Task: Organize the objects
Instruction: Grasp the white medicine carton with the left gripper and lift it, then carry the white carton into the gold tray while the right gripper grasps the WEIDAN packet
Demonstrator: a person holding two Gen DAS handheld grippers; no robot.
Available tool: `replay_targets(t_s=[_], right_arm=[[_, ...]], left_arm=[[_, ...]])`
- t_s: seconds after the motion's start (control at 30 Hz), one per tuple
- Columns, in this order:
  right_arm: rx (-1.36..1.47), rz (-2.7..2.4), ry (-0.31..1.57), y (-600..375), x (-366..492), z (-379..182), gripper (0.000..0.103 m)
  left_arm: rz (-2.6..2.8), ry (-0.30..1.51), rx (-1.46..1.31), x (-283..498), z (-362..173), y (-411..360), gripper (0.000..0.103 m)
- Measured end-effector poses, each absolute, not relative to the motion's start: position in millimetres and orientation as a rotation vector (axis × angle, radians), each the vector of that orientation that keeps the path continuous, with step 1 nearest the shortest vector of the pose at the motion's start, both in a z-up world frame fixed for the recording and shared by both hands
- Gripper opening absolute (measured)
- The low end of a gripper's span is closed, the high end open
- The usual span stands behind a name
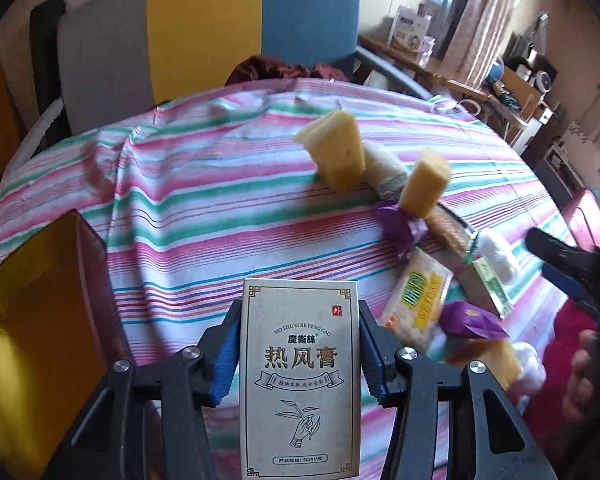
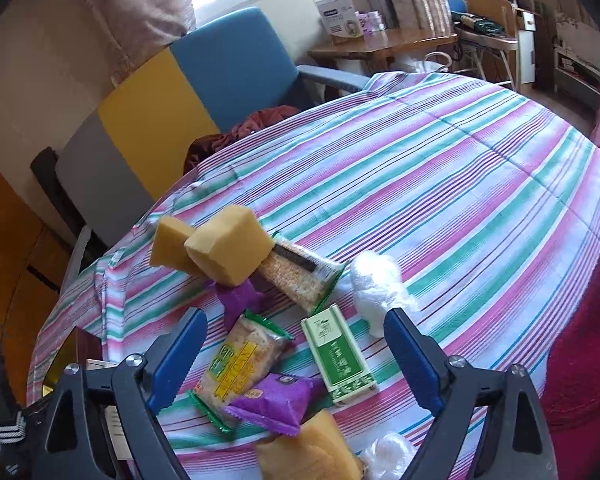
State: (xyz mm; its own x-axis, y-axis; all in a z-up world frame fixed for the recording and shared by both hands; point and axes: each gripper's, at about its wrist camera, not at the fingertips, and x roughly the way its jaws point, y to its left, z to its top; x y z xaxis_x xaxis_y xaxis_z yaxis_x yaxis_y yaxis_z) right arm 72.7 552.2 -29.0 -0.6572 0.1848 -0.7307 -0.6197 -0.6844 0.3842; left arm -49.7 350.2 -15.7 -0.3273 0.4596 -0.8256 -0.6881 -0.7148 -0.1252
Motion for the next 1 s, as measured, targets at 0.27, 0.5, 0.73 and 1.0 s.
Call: replay_targets(t_s=[0.27,0.5,0.73,1.0], right_arm=[[-1.178,2.481,0.888,516,40,-44,0.073],[-1.414,2.296,0.867,512,0,-71,0.074],[-1.525,2.226,0.69,496,-28,-98,0.069],[-1.582,2.392,0.433,456,-36,-95,0.052]], left_arm=[[2.11,0.245,-1.086,-35,22,288,0.053],[2.207,0.173,-1.065,-43,37,216,0.053],[2.325,0.107,-1.136,-65,27,141,0.053],[2.434,-0.041,-1.349,-116,-4,78,0.053]])
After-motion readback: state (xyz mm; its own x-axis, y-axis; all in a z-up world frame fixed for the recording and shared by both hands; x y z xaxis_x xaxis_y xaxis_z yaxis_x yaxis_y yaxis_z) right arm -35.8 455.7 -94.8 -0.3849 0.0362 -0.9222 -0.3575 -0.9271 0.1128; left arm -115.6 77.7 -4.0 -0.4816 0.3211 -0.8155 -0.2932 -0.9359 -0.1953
